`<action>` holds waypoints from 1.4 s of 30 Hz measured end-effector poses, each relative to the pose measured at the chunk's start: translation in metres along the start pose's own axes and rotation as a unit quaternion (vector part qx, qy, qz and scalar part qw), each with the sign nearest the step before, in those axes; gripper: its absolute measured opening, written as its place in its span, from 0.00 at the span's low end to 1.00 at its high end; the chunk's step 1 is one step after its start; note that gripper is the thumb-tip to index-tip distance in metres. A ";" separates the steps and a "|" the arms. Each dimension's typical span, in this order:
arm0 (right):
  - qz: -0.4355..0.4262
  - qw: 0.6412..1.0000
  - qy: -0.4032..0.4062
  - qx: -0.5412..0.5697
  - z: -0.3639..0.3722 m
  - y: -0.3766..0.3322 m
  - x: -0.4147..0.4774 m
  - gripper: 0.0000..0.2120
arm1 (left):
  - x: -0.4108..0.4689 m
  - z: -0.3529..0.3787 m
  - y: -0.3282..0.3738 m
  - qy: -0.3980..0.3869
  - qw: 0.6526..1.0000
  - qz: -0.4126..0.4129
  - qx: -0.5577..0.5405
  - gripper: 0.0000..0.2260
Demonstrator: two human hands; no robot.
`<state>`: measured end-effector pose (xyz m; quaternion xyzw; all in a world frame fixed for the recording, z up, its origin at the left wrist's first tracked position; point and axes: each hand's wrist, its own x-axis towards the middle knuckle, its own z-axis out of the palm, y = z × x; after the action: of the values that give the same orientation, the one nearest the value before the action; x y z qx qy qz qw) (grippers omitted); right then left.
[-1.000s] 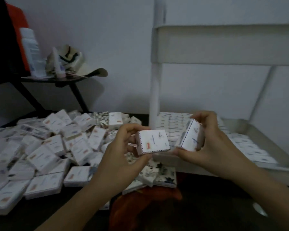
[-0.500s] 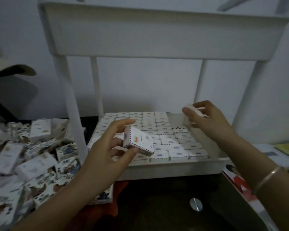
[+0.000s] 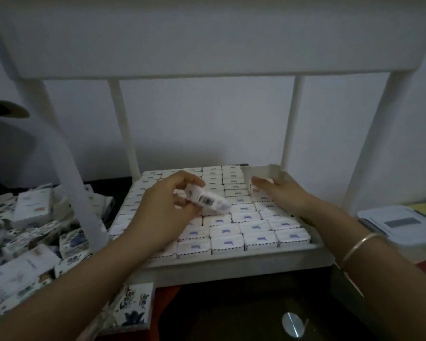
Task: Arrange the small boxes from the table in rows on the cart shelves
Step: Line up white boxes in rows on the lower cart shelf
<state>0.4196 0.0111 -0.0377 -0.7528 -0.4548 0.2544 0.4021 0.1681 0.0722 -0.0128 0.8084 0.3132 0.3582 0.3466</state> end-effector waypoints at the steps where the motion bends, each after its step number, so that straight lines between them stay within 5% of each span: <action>1: 0.015 1.000 0.004 0.018 0.000 0.000 0.000 0.32 | 0.006 0.002 0.001 -0.004 0.999 0.024 0.039 0.10; 7: 0.049 0.998 0.026 0.011 0.001 0.006 0.008 0.18 | 0.059 0.025 0.018 0.045 0.982 0.108 0.151 0.10; 12: 0.061 0.998 -0.023 0.002 0.003 0.002 0.004 0.22 | 0.101 0.063 0.034 0.009 0.973 0.152 0.173 0.16; 15: 0.022 0.999 0.029 0.038 0.001 0.009 0.006 0.22 | 0.112 0.083 0.029 -0.039 0.951 0.196 0.236 0.13; 18: 0.008 0.994 0.073 0.085 -0.002 0.014 0.004 0.13 | 0.117 0.096 0.020 -0.102 0.937 0.194 0.271 0.11; 24: 0.019 0.995 0.096 0.032 0.001 0.016 0.004 0.20 | 0.124 0.096 0.002 -0.165 0.934 0.168 0.270 0.06; 28: 0.009 0.993 0.104 0.051 0.000 0.007 -0.004 0.14 | 0.122 0.091 -0.007 -0.152 0.943 0.158 0.252 0.18; 35: -0.189 0.968 0.162 -0.001 0.018 -0.046 -0.051 0.12 | 0.050 0.032 0.011 -0.061 0.969 0.145 0.188 0.16; 42: -0.322 0.946 0.003 0.036 0.096 -0.113 -0.123 0.09 | -0.104 -0.071 -0.010 0.043 0.976 0.086 0.194 0.11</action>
<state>0.2370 -0.0327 0.0066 -0.5518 -0.6628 0.1252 0.4905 0.0518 0.0238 -0.0226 0.8678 0.3212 0.3534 0.1370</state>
